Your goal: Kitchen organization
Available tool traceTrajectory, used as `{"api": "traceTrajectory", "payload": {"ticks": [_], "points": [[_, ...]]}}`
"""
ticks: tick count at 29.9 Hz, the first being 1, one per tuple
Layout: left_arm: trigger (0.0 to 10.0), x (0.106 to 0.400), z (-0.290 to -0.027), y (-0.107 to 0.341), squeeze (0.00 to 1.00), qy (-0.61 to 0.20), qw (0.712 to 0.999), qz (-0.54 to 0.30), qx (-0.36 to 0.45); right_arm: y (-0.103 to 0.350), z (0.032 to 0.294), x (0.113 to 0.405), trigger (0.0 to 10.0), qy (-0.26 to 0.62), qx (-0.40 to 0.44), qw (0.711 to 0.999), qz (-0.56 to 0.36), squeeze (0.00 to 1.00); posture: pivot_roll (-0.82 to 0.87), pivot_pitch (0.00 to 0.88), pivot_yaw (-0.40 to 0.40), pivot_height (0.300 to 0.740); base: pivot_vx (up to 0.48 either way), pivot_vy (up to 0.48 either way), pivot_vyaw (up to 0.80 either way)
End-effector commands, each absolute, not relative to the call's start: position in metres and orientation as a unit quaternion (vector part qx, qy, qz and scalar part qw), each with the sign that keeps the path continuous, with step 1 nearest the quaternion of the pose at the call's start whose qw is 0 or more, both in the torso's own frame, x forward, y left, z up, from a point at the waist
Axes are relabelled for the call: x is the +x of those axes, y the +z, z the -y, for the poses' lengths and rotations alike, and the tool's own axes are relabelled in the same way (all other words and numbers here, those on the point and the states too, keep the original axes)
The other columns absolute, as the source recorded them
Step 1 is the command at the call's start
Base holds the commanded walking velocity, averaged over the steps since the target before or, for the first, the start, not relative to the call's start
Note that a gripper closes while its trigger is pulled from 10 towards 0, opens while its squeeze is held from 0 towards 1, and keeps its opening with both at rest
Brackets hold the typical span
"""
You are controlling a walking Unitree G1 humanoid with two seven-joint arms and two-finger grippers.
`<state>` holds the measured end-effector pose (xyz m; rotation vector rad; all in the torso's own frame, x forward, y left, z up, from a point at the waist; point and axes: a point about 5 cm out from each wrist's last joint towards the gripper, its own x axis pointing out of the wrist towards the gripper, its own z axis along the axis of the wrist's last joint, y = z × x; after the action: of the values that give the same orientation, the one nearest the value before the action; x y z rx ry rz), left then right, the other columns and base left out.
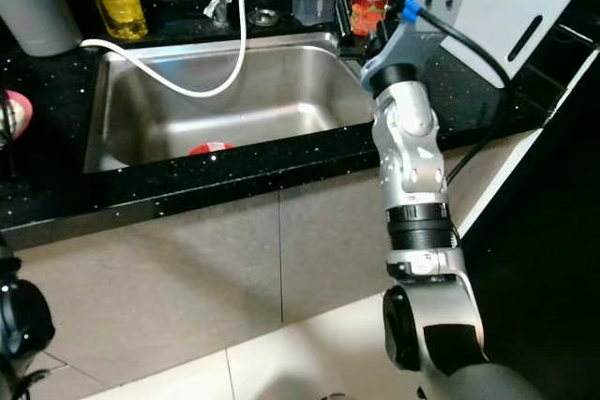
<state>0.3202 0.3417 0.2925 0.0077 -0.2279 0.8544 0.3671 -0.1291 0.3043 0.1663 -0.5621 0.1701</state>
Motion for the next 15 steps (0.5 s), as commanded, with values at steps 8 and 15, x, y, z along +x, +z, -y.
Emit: {"api": "traceTrajectory", "payload": {"ticks": [8,15], "points": [[10.0,0.351,-0.270,0.344,0.00,0.265,0.928,0.228,0.129,0.303,0.140,0.366,10.0,0.059,0.076,0.954,0.283,0.00,0.16,0.000,0.015,0.740,0.000,0.000,0.00],[10.0,0.369,-0.170,0.328,0.00,-0.112,0.939,0.188,0.264,0.309,0.147,0.365,10.0,0.040,0.086,0.951,0.294,0.00,0.15,0.000,0.048,0.740,0.000,0.000,0.00]]}}
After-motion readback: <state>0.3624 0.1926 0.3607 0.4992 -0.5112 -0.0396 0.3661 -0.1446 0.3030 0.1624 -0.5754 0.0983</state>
